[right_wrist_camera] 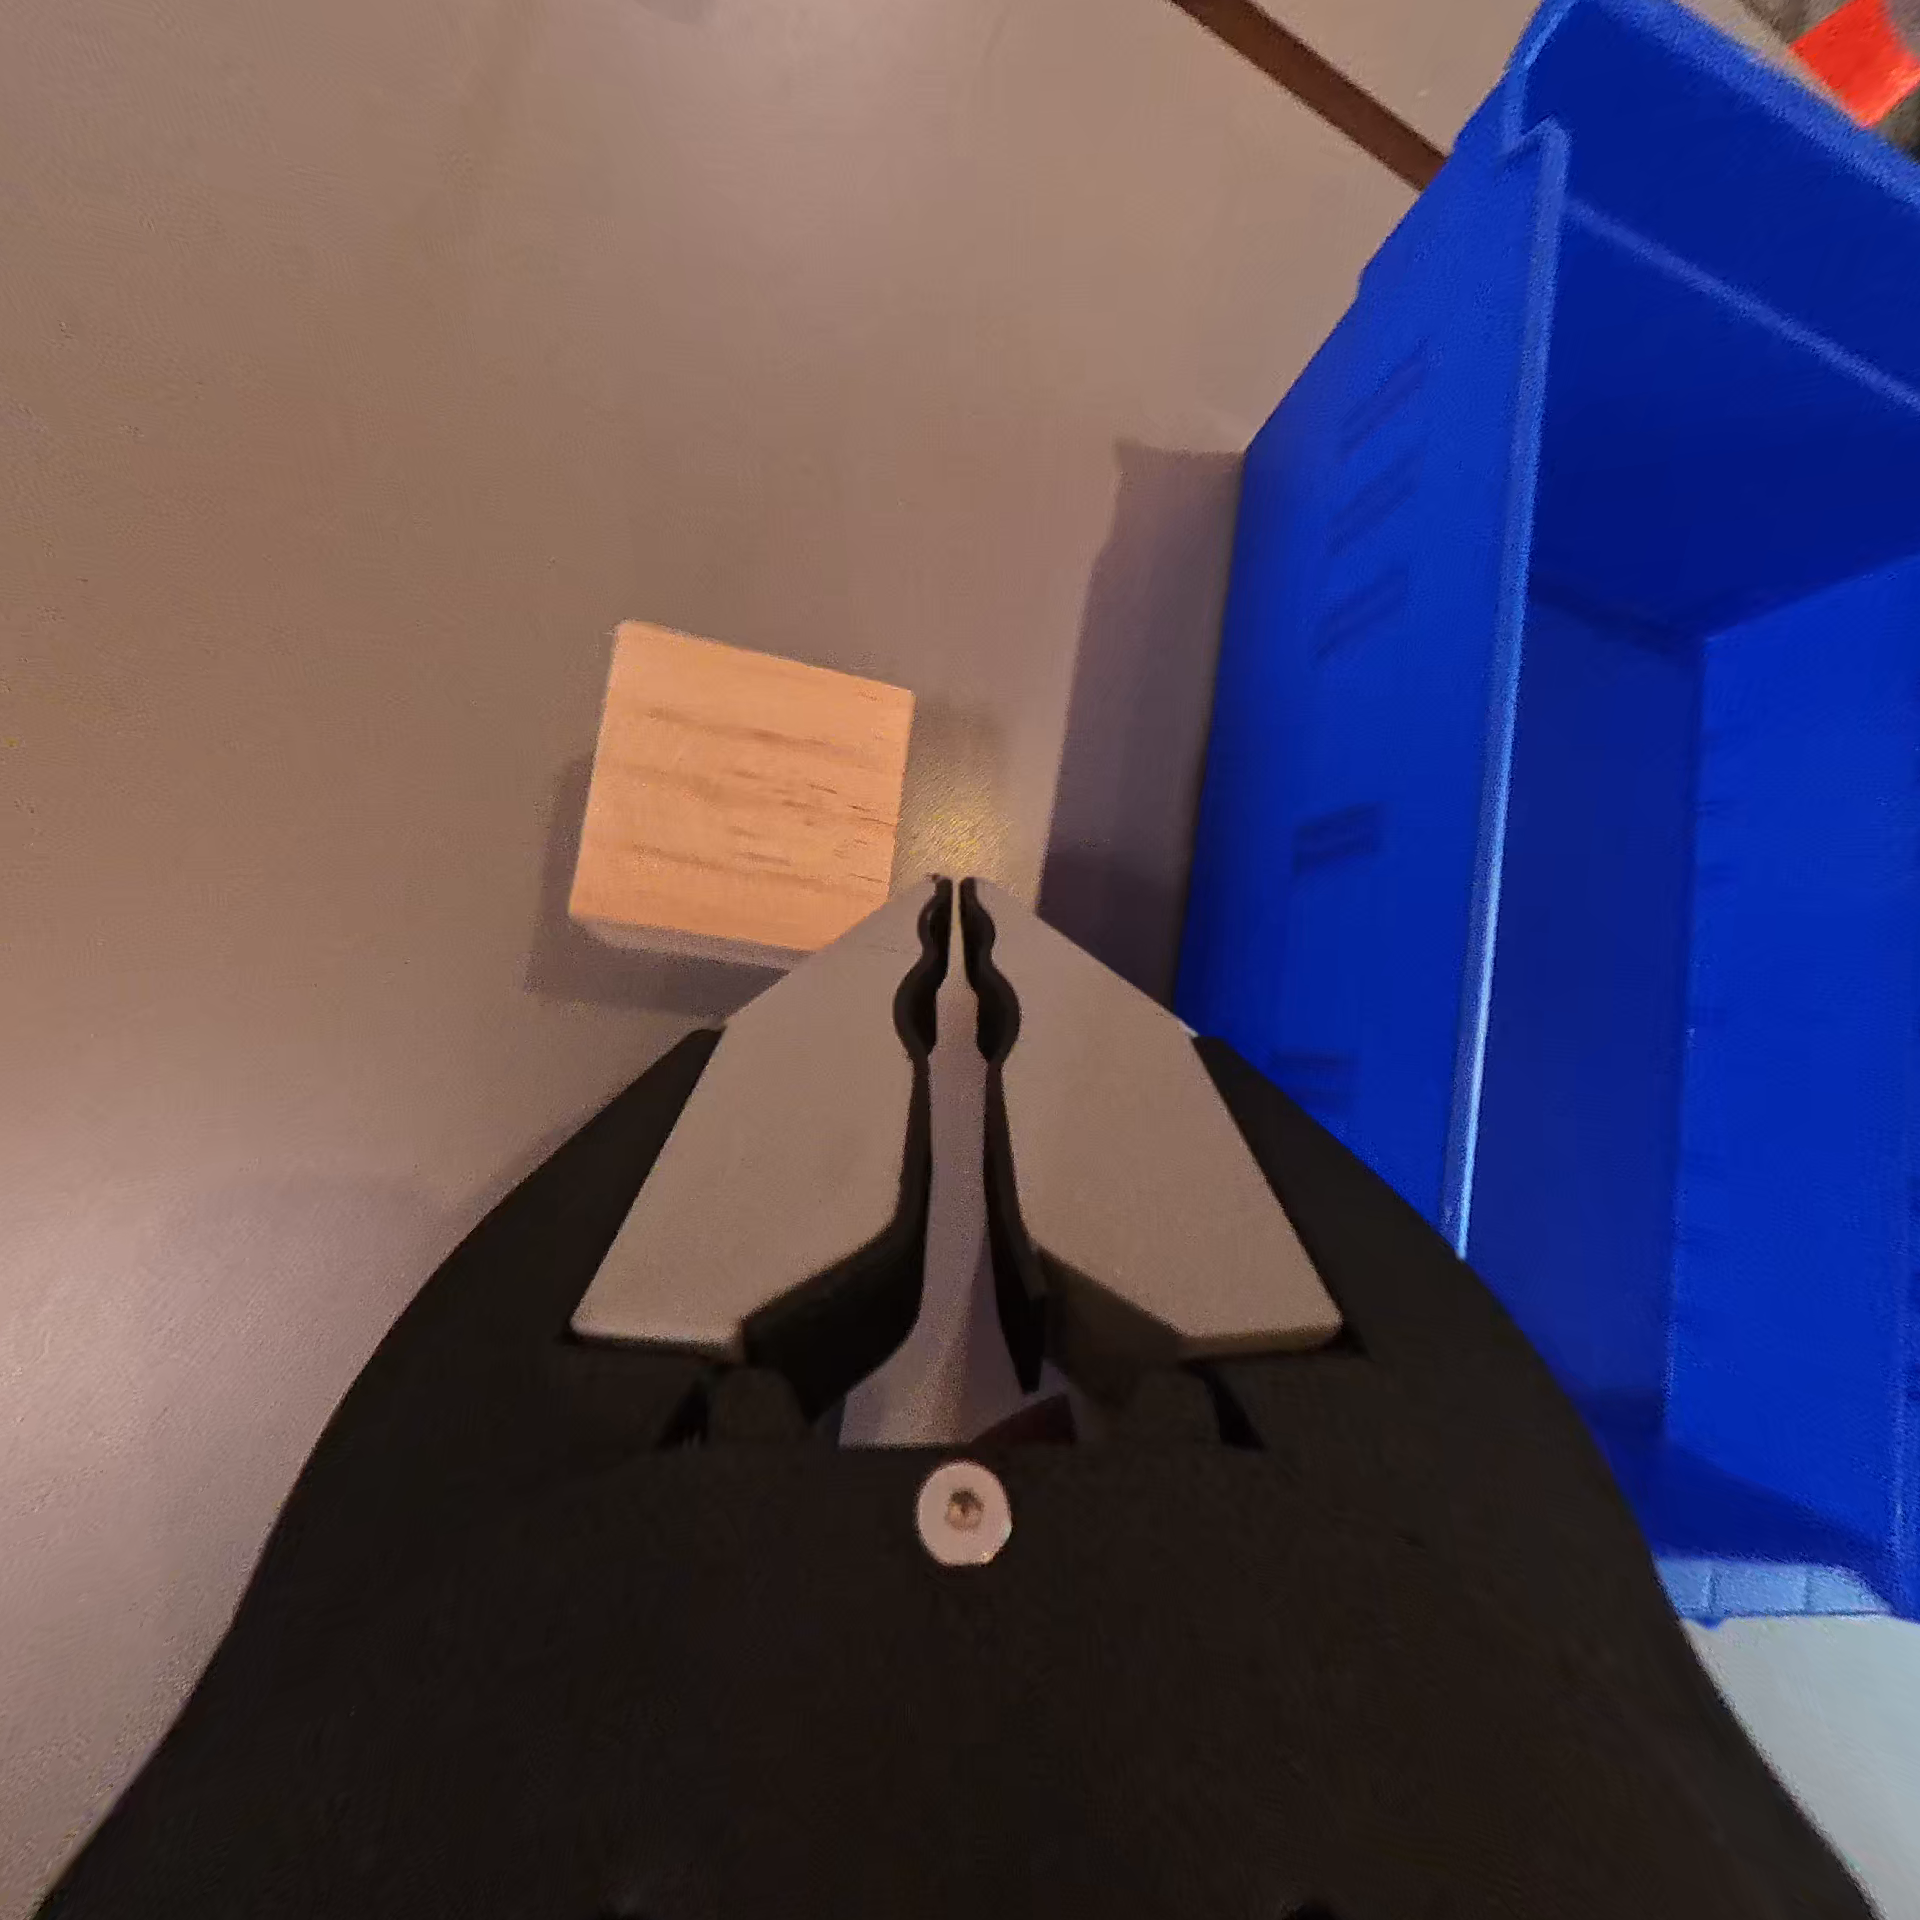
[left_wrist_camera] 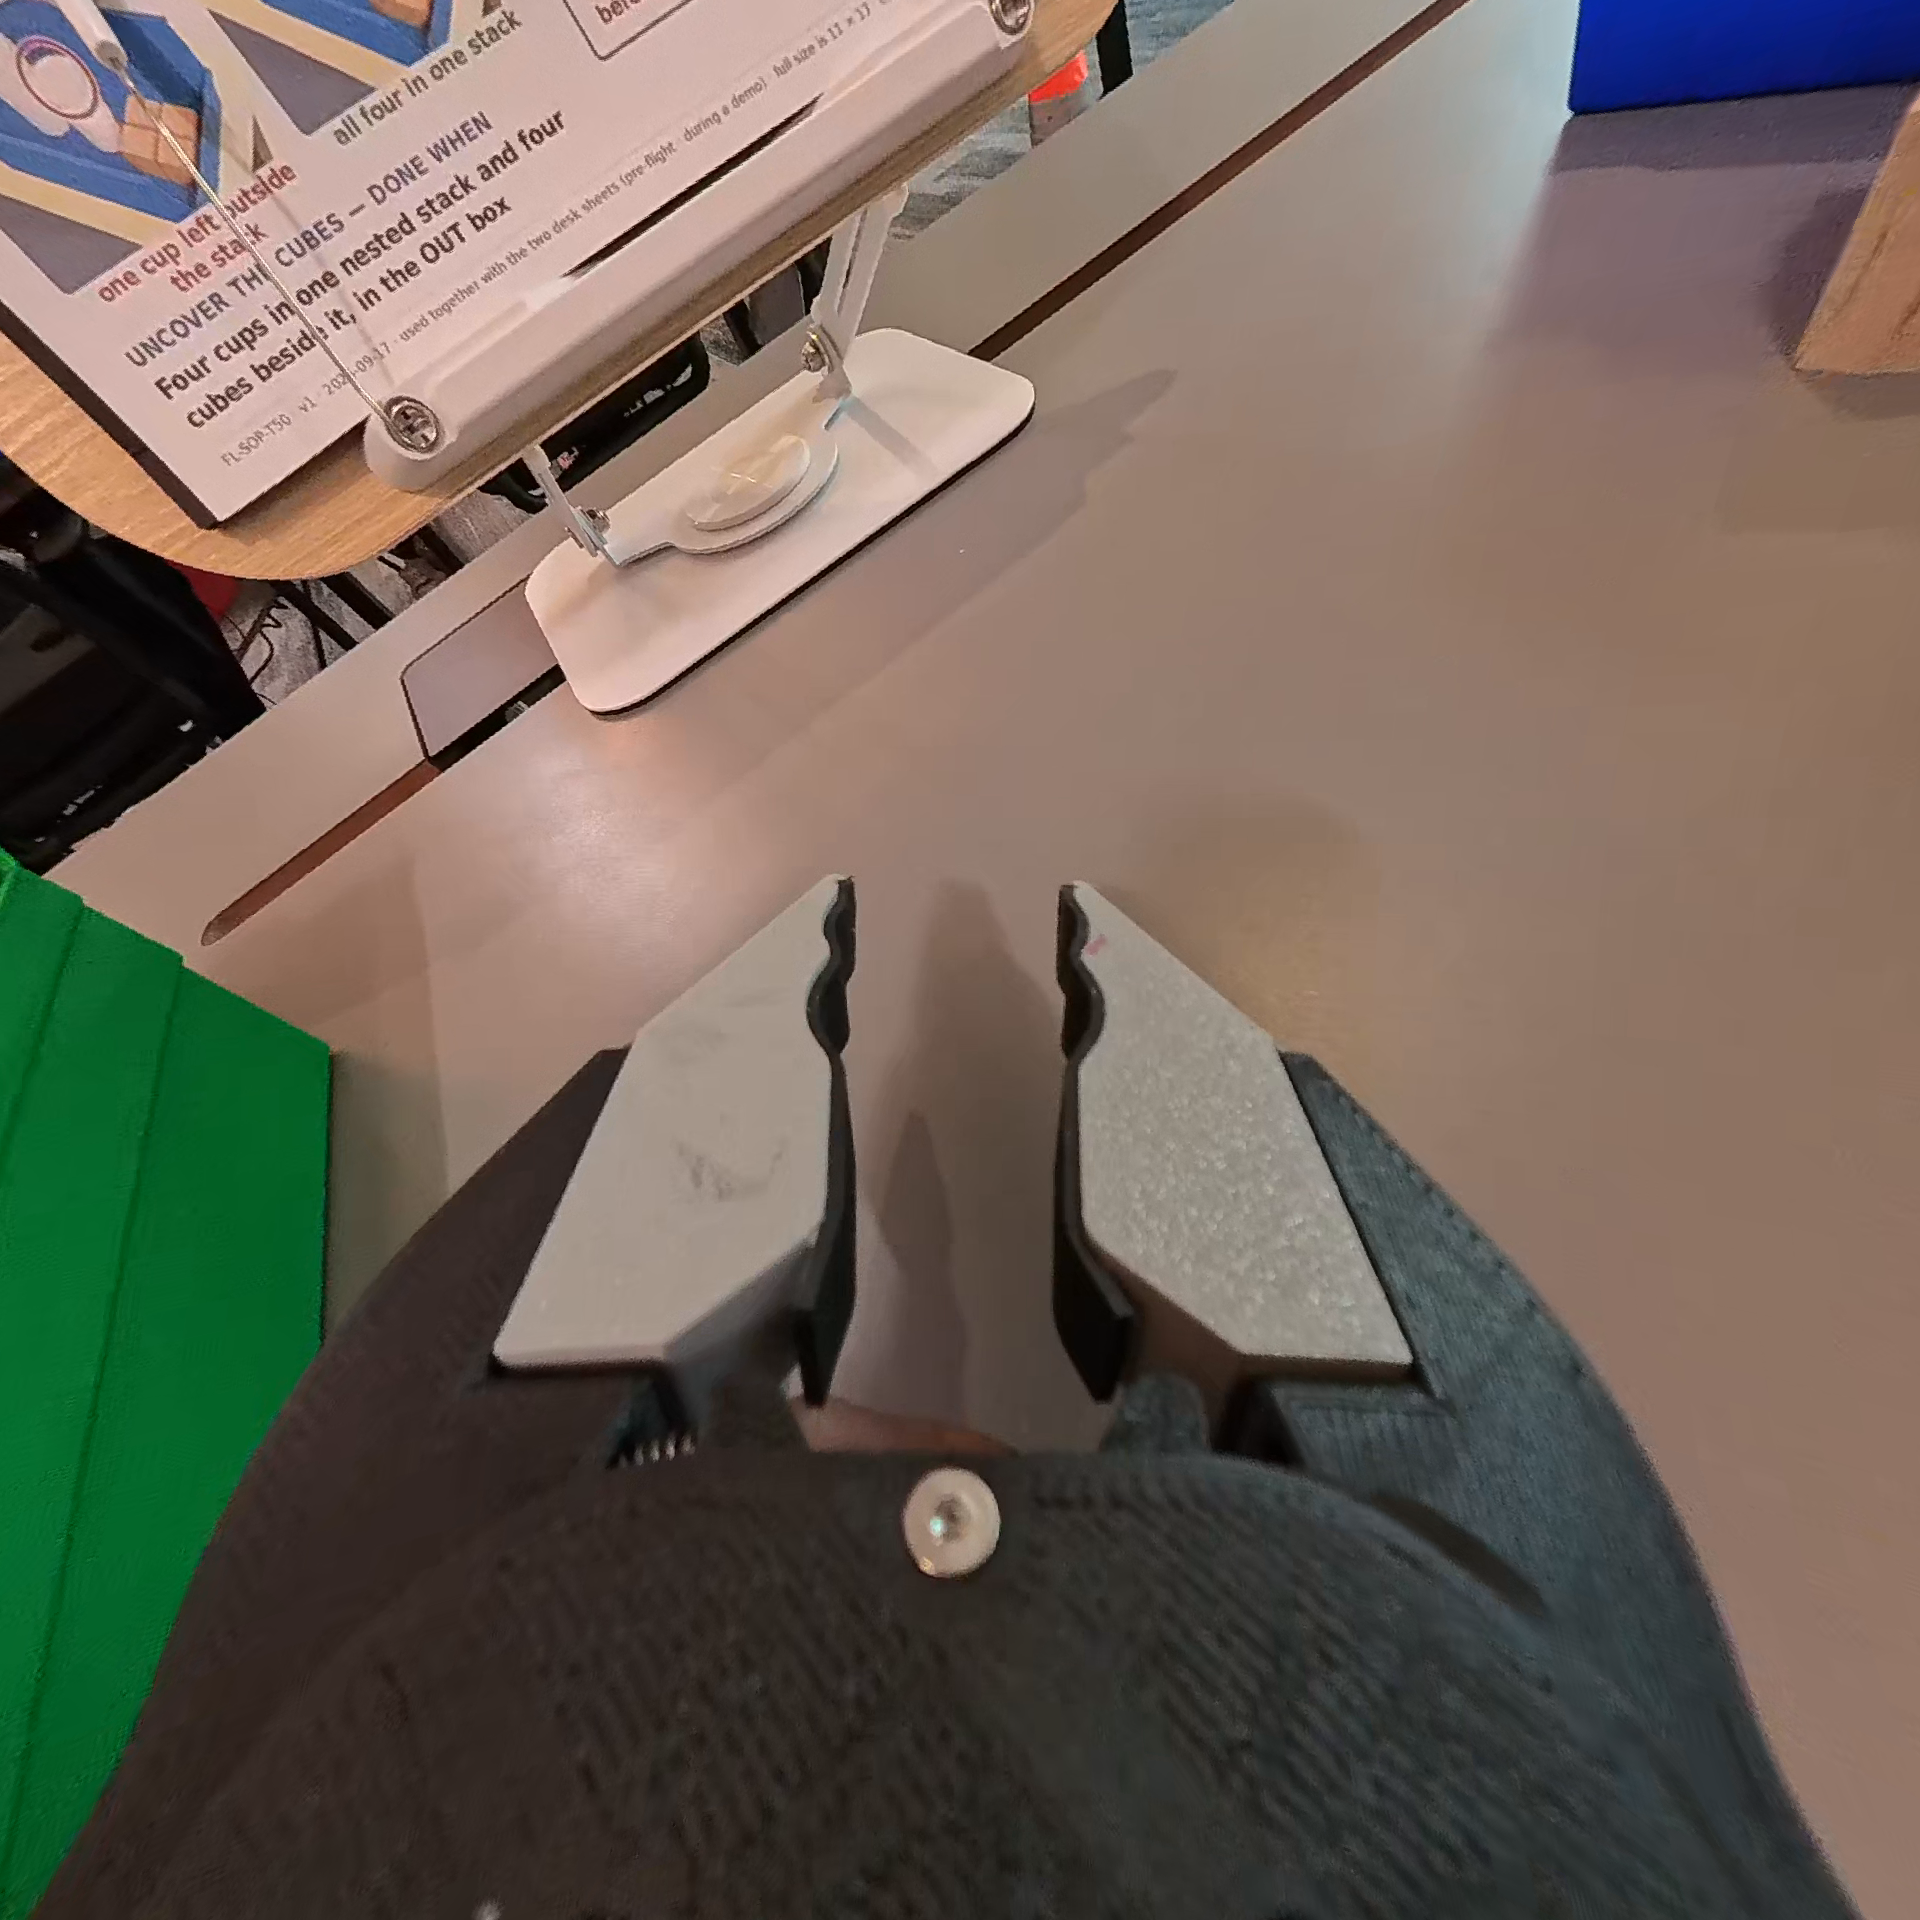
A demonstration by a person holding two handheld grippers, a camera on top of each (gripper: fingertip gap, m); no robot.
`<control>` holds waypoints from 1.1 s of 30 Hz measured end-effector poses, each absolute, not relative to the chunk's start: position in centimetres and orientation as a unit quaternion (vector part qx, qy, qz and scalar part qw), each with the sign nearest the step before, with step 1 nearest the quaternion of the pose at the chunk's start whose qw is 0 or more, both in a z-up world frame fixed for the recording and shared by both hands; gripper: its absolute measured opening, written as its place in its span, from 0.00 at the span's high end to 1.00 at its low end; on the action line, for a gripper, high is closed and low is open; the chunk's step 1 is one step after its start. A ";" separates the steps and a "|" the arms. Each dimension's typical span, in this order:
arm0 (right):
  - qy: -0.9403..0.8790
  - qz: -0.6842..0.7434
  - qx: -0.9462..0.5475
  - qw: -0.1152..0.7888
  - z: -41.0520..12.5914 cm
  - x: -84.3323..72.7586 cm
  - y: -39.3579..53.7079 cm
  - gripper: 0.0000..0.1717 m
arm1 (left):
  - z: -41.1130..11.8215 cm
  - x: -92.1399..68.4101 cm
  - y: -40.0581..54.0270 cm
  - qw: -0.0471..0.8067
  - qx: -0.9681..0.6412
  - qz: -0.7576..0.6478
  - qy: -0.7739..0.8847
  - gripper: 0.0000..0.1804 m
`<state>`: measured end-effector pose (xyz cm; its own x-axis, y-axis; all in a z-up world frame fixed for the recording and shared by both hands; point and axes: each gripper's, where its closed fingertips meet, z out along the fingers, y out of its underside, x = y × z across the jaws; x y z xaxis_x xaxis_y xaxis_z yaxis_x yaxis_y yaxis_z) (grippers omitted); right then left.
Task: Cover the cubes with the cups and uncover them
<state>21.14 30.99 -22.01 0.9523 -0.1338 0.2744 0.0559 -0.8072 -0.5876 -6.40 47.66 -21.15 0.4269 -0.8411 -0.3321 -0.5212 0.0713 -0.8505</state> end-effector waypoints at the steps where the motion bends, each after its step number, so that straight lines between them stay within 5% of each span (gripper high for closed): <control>1: 0.014 -0.148 -0.939 0.311 -21.9 20.7 30.8 0.98 | -21.2 -6.4 47.7 0.522 -0.664 -0.155 0.512 0.80; 13: 0.027 -0.184 -0.868 0.461 -15.8 21.1 32.8 0.73 | -21.2 -6.4 47.8 0.525 -0.666 -0.147 0.510 0.78; 20: 0.051 -0.208 -0.801 0.559 -11.3 21.9 32.7 0.69 | -14.3 -9.8 45.7 0.588 -0.641 -0.212 0.446 0.77; 23: 0.065 -0.202 -0.797 0.566 -11.0 22.8 32.2 0.69 | -11.1 -15.4 43.9 0.625 -0.619 -0.202 0.430 0.87; 33: 0.074 -0.199 -0.782 0.586 -10.3 22.8 32.3 0.61 | -17.6 -34.4 45.0 0.507 -0.755 -0.096 0.404 0.85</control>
<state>22.84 32.26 -10.31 0.9095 -0.3500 0.2242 0.1175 -0.3011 -0.9463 -34.38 44.97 -17.57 0.6543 -0.7083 -0.2649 -0.5132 -0.1587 -0.8435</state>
